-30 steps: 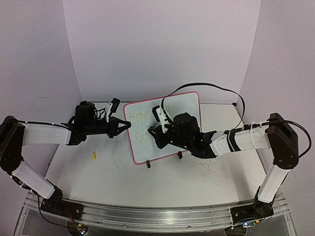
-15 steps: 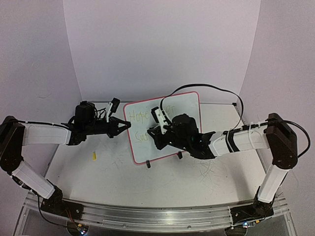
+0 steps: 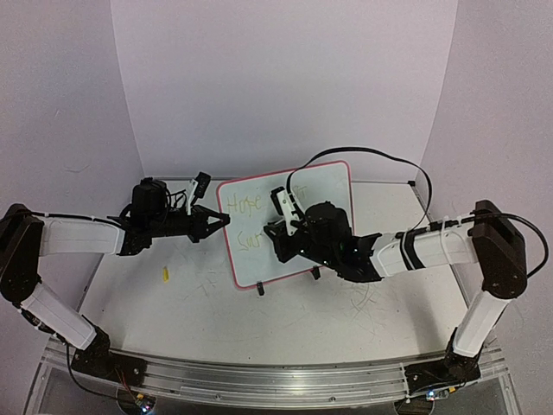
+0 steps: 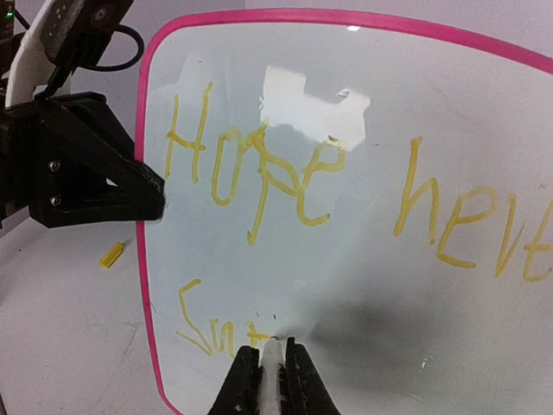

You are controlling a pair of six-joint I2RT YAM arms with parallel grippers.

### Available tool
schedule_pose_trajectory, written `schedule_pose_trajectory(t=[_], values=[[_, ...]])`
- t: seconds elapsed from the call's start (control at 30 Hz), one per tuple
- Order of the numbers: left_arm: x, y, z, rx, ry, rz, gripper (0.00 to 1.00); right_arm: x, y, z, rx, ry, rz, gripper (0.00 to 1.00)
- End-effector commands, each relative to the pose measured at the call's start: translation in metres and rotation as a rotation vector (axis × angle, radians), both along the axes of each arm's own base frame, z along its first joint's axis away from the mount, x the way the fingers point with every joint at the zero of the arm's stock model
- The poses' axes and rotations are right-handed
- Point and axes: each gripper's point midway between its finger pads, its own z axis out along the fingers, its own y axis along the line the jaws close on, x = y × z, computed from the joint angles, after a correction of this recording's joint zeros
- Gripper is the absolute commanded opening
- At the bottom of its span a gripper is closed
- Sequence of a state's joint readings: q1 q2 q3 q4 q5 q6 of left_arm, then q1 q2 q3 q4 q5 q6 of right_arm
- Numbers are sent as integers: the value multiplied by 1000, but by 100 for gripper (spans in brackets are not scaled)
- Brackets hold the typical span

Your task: Write a sentence on the whiteboard

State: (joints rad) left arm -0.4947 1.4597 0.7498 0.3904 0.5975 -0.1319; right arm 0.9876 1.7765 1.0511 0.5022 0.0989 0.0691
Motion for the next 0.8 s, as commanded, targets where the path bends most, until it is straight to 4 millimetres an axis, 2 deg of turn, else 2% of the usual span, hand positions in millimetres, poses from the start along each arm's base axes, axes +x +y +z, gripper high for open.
schedule_pose_trajectory(t=[0.0, 0.1, 0.23, 0.4, 0.77], values=[[21, 13, -7, 100, -78, 92, 0, -3, -20, 47, 111, -65, -33, 0], [21, 13, -7, 99, -76, 90, 0, -2, -20, 45, 97, -55, -36, 0], [21, 12, -7, 97, -74, 87, 0, 0, -4, 34, 79, -44, 8, 0], [21, 14, -7, 103, -81, 97, 0, 3, 8, 31, 78, -46, 38, 0], [21, 13, -6, 101, -81, 93, 0, 10, 5, 25, 61, -48, -5, 0]])
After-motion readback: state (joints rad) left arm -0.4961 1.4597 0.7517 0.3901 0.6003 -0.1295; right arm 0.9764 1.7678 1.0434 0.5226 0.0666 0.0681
